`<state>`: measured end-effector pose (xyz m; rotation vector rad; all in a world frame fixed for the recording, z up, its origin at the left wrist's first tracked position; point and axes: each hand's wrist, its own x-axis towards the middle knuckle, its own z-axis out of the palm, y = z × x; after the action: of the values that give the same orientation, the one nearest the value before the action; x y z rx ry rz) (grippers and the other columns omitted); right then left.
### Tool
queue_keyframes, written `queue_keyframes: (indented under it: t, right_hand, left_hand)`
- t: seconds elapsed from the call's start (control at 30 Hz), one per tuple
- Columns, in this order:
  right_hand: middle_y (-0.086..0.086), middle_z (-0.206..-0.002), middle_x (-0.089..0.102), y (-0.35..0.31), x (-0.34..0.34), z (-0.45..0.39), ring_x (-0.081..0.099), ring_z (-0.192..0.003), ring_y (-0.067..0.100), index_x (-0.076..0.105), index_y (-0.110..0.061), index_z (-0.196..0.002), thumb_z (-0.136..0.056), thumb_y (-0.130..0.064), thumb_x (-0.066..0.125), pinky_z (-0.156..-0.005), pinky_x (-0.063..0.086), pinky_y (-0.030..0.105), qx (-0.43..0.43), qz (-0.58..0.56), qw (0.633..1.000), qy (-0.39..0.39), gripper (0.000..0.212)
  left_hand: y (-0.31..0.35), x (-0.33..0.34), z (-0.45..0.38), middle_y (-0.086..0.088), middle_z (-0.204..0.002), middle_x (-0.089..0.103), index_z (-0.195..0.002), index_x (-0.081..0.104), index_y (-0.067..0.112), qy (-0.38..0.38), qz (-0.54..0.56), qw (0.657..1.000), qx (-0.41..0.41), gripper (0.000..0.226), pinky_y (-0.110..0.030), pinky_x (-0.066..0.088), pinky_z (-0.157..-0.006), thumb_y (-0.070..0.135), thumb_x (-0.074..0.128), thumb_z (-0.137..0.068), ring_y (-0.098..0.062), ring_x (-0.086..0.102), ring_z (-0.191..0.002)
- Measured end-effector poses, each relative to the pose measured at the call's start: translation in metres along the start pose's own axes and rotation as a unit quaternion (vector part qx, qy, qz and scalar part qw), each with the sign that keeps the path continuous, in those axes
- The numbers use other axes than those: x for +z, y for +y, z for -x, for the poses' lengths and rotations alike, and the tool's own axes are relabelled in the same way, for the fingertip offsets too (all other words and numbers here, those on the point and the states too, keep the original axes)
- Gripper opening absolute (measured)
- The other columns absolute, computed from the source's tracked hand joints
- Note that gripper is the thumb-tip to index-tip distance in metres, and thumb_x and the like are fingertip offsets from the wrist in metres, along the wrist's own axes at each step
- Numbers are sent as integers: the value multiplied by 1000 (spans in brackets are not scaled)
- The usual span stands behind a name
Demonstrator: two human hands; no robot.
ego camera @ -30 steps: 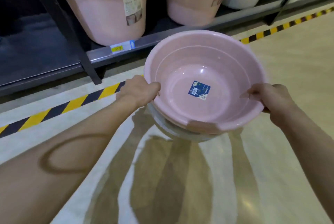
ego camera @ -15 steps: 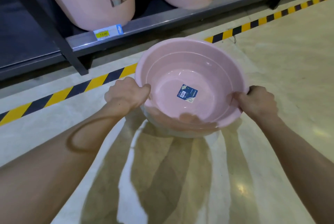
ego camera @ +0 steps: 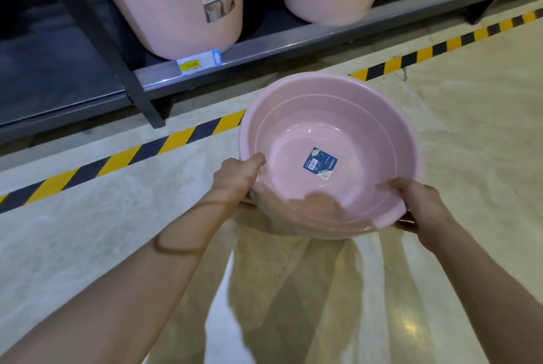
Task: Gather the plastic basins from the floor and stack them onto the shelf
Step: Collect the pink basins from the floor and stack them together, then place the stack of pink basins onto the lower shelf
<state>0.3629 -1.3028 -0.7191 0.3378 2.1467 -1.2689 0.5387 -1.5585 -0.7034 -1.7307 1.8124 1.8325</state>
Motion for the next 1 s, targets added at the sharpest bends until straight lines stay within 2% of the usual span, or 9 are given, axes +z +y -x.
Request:
queue_keyframes:
  t: [0.07,0.2,0.3,0.4,0.5,0.57,0.7,0.8,1.0]
  right_hand:
    - [10,-93,73,5,0,4,69,-73,28,70,-9,-121,-79,-31,73,-49,55,27,3,-16,1000,-21,48]
    - [7,-91,73,21,6,16,68,-65,24,71,-13,-124,-85,-41,67,-54,57,28,5,-27,998,-59,48]
    - [10,-84,70,39,18,32,71,-71,29,67,-14,-127,-86,-48,64,-54,56,29,9,-63,994,-85,54]
    - [8,-79,70,47,27,39,73,-69,26,62,-11,-129,-86,-47,63,-54,59,32,9,-111,990,-88,56]
    - [2,-69,71,44,30,38,68,-56,17,63,-6,-127,-88,-37,59,-54,59,33,-2,-126,988,-86,51]
    - [3,-72,73,43,31,38,67,-56,16,65,-4,-124,-88,-32,58,-54,59,32,-9,-132,988,-84,46]
    - [7,-62,67,41,32,39,57,-46,18,65,-4,-105,-85,-22,56,-54,59,33,-29,-146,985,-85,28]
    - [4,-50,60,38,31,40,52,-40,17,62,-2,-99,-86,-16,54,-53,58,34,-43,-142,986,-78,21]
    - [4,-58,64,20,28,39,59,-46,18,65,-5,-93,-87,-18,57,-46,53,27,-71,-129,987,-63,16]
  left_hand:
    - [-5,0,-1,-19,-114,71,-104,62,13,-9,-1,1000,9,48,-37,64,-59,49,66,-71,-36,74,-91]
    - [-17,4,4,-18,-110,74,-121,62,13,-41,9,999,6,59,-41,66,-62,51,70,-75,-35,77,-84]
    - [-35,11,11,-11,-106,76,-121,56,25,-74,34,997,5,50,-37,64,-55,53,72,-82,-27,81,-74]
    - [-46,20,15,-12,-104,75,-118,54,26,-76,88,993,-6,43,-45,67,-61,49,72,-86,-26,81,-67]
    - [-46,25,15,-16,-115,71,-124,55,18,-65,144,987,-9,41,-49,67,-62,38,68,-90,-31,78,-80]
    - [-45,27,16,-18,-122,68,-125,54,15,-60,164,985,-1,41,-50,67,-62,34,67,-91,-34,76,-92]
    - [-42,29,19,-17,-127,63,-126,52,13,-42,168,985,12,60,-63,65,-71,42,65,-75,-38,70,-108]
    - [-41,30,19,-20,-128,64,-126,55,12,-35,171,984,24,63,-64,64,-73,42,64,-72,-40,69,-110]
    - [-39,29,15,-22,-124,68,-124,56,8,-3,188,982,22,43,-64,64,-74,32,66,-91,-40,71,-107]
